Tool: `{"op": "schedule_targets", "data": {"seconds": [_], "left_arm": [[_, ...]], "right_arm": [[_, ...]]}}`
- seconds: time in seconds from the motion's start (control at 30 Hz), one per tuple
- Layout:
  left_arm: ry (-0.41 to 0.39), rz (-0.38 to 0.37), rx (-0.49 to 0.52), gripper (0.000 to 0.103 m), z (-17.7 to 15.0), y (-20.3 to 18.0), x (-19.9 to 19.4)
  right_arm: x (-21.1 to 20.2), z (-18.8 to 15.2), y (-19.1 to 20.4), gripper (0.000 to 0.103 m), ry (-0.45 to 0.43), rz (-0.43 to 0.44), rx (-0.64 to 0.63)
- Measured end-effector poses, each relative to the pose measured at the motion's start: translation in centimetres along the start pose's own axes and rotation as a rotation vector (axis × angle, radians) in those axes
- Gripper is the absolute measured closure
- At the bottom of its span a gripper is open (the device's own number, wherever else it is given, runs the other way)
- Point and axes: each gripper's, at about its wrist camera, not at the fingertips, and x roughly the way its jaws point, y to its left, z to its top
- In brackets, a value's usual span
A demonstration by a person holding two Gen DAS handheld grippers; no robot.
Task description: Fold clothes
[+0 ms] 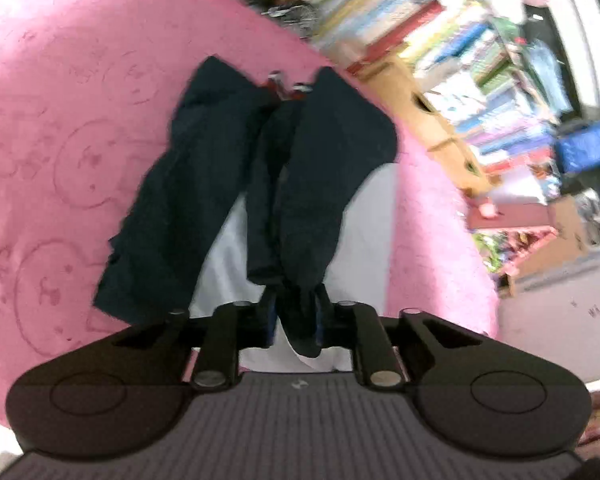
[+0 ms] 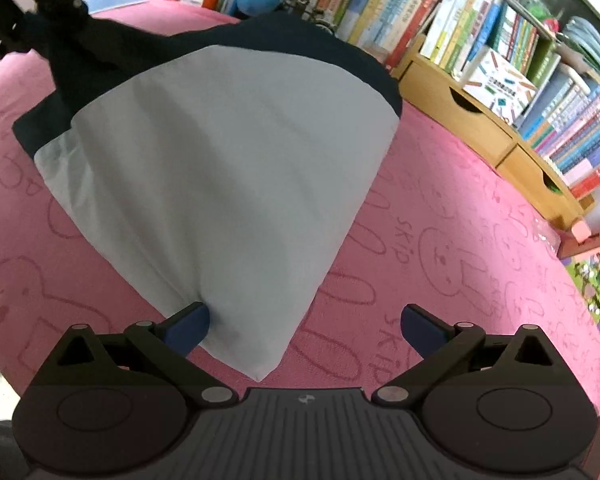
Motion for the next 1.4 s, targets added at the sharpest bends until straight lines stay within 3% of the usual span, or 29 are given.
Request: {"op": "schedule_targets", "data": {"seconds": [0.03,0.07,0.13,0.17,0.2,0.27,0.3,0.5,0.63,0.73,0.83,0.9,1.0,1.2,1.33,1.4], "left_arm": [[0.026,0.013,-0.024,0.038,0.2,0.4,0.6],[0.053,0.021,-0.048,0.014,0.4,0.7,1.5],[0.114,0.024,-0.097,0.017,0.8,0.8,3.9],[0.132,0.018,-0.115,0.027,0.9,0.8,4.8],[0.125,-0.002,-0.124,0.064,0.9,0.6,5.0],[0.093,-0.051,-0.135,0.090,1.0,0.1,4.3],[0.069,-0.069,-0.137,0.092,1.1,-0.2,3.5],[-0.032,-0.137,-0.101,0.097,3.2,-2.5,-1.9],[-0.107,-0.099,-0.051,0.097,4.7,-3.3,-4.4],[-0.139,-0.032,-0.037,0.097,5.1,-2.1,-5.5],[-0.117,0.044,-0.076,0.097,5.1,0.1,-5.4],[-0.073,0.066,-0.103,0.097,4.6,1.1,-4.5],[-0.048,0.140,-0.057,0.097,3.7,1.0,-4.0],[-0.081,0.169,-0.056,0.097,4.2,1.2,-6.6],[-0.156,0.237,-0.057,0.099,4.5,1.5,-9.1],[-0.124,0.185,-0.089,0.097,4.5,2.0,-9.5]], "right_arm": [[-0.1,0.0,0.1,0.000,-0.008,-0.001,-0.002],[-0.3,0.0,0.3,0.000,-0.019,0.004,-0.004],[-0.6,0.2,0.7,0.000,-0.041,0.019,-0.007],[-0.7,0.3,1.0,0.000,-0.054,0.027,-0.013],[-1.0,0.4,1.3,0.000,-0.069,0.036,-0.020],[-1.5,0.5,2.1,0.000,-0.104,0.049,-0.038],[-1.7,0.6,2.5,0.000,-0.130,0.048,-0.048],[-2.2,1.8,6.2,0.000,-0.329,0.005,-0.107],[-0.7,2.5,8.4,0.000,-0.379,-0.116,-0.133],[0.2,1.9,7.5,0.000,-0.344,-0.194,-0.105],[0.7,0.4,4.7,0.000,-0.287,-0.250,-0.038],[0.7,-0.4,3.4,0.000,-0.273,-0.230,-0.011],[0.9,-0.7,2.8,0.000,-0.264,-0.212,-0.008],[0.6,-0.8,3.6,0.000,-0.263,-0.223,0.019],[0.8,-0.4,3.6,0.000,-0.257,-0.218,0.029],[0.7,-0.5,3.5,0.000,-0.257,-0.215,0.036]]}}
